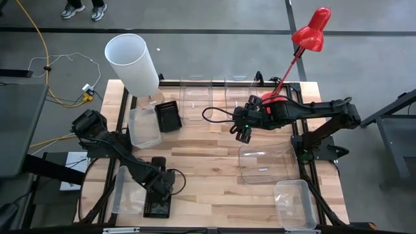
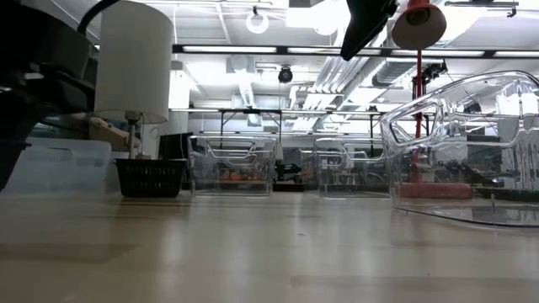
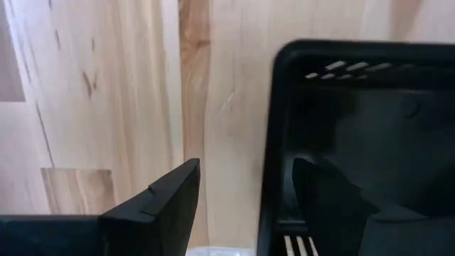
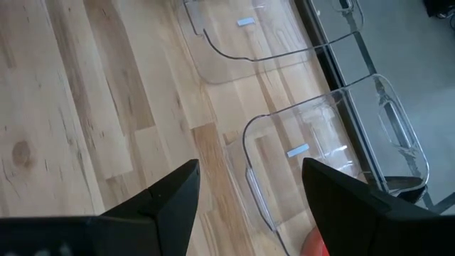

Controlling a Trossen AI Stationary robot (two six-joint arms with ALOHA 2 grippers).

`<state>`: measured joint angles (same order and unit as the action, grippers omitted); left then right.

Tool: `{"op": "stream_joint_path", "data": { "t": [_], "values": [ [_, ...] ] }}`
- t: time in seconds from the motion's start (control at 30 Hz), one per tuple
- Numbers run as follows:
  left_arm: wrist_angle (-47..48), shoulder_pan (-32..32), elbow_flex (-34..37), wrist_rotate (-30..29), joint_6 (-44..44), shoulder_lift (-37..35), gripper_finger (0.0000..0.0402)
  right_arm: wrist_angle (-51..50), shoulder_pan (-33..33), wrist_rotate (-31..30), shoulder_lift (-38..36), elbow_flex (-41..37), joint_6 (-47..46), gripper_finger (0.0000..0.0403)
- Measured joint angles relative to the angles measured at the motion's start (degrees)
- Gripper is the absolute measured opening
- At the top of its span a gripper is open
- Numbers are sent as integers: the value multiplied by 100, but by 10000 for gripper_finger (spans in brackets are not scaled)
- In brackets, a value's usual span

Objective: Stack baskets by color
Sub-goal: Stack the bottom black bin on the black bins

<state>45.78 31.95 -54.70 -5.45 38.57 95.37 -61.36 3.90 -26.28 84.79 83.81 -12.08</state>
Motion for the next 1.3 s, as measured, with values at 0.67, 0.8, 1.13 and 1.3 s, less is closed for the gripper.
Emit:
{"op": "stream_joint_path", "data": {
  "t": [0.67,0.8,1.13,1.3],
  "values": [
    [72,-457,51,-241,-39,-1298,8,9,0,-11,0,0,-78,236],
    [809,-999,-322,-832,-255,-2208,3,7,0,-11,0,0,-75,236],
    [2654,-3874,-1553,-1438,-2948,-2956,0,168,-7,-13,-1,0,-54,236],
    [2424,-5552,-1615,-1415,-4654,-2613,0,216,-7,-15,-1,0,-155,236]
  ]
}}
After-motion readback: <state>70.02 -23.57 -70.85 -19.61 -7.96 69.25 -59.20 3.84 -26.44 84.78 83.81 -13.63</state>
